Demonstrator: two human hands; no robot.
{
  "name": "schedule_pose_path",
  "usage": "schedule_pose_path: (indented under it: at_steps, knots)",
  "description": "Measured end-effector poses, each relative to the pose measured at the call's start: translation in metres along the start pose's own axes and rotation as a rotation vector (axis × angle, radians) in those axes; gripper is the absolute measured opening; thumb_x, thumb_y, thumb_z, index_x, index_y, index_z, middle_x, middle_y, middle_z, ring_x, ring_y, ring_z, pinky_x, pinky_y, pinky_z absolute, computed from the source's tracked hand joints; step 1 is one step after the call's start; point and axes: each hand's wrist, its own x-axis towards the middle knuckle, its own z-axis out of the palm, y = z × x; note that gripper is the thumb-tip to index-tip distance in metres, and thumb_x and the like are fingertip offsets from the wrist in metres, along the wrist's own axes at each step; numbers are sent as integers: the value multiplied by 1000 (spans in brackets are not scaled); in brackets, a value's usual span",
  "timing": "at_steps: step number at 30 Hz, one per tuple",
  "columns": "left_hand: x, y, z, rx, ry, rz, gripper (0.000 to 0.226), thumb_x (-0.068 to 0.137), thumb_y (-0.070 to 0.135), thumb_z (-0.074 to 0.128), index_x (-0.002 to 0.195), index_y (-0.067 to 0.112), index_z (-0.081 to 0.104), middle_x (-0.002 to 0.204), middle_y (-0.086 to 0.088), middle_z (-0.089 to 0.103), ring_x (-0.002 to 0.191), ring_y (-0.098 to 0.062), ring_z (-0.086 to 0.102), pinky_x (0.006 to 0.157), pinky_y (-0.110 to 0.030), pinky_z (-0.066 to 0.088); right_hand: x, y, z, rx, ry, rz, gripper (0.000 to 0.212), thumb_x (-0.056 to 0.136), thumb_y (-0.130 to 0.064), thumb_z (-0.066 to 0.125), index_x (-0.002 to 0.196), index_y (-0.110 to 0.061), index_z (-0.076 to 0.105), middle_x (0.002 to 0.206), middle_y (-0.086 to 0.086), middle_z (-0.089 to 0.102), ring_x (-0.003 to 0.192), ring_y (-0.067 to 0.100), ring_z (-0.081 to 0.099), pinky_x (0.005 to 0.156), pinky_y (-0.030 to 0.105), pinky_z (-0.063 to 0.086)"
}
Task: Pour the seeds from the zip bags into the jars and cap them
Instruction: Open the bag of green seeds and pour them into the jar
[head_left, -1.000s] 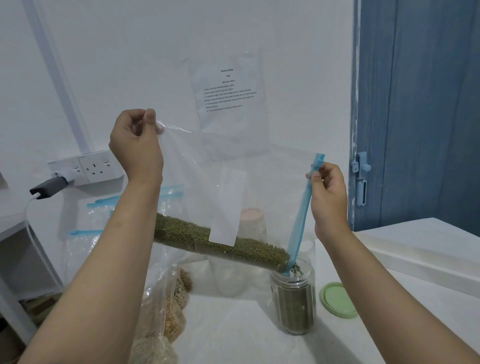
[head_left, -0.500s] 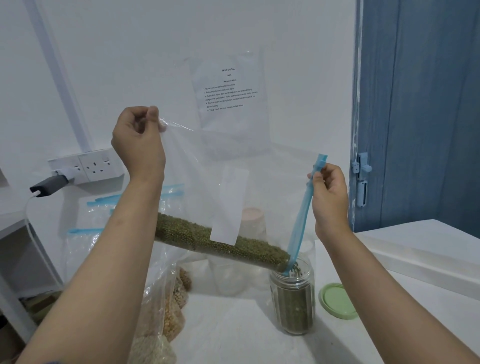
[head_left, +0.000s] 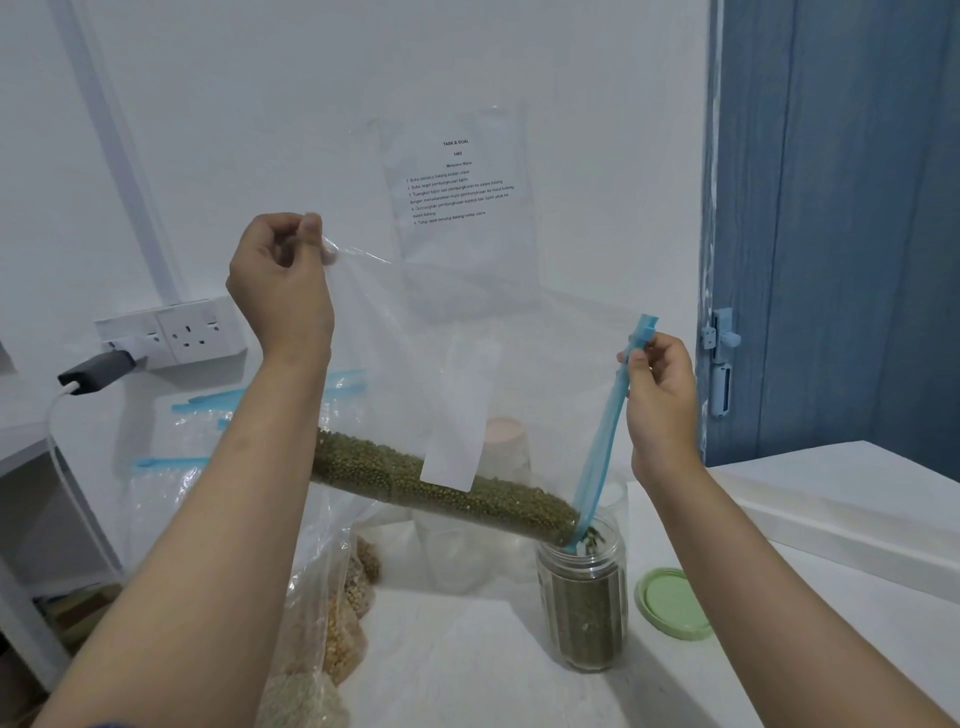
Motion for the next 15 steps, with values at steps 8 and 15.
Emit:
schedule_pose_path:
  at_steps: [8, 15]
  knots:
    - [2, 0, 1, 14, -5, 14, 16, 92, 28, 64, 78, 33, 59, 64, 11, 64, 71, -12, 65, 85, -35, 54, 1, 1, -1, -10, 2, 0, 22, 105, -14, 45, 98, -33, 54, 91, -14, 63, 89, 2, 56, 85, 21, 45]
    - [1, 2, 3, 18, 1, 17, 16, 93, 27, 64, 79, 33, 59, 67, 8, 65, 70, -9, 64, 82, -30, 53, 2, 2, -1, -7, 5, -4, 23, 105, -14, 45, 98, -33, 54, 90, -15, 63, 91, 5, 56, 85, 21, 44]
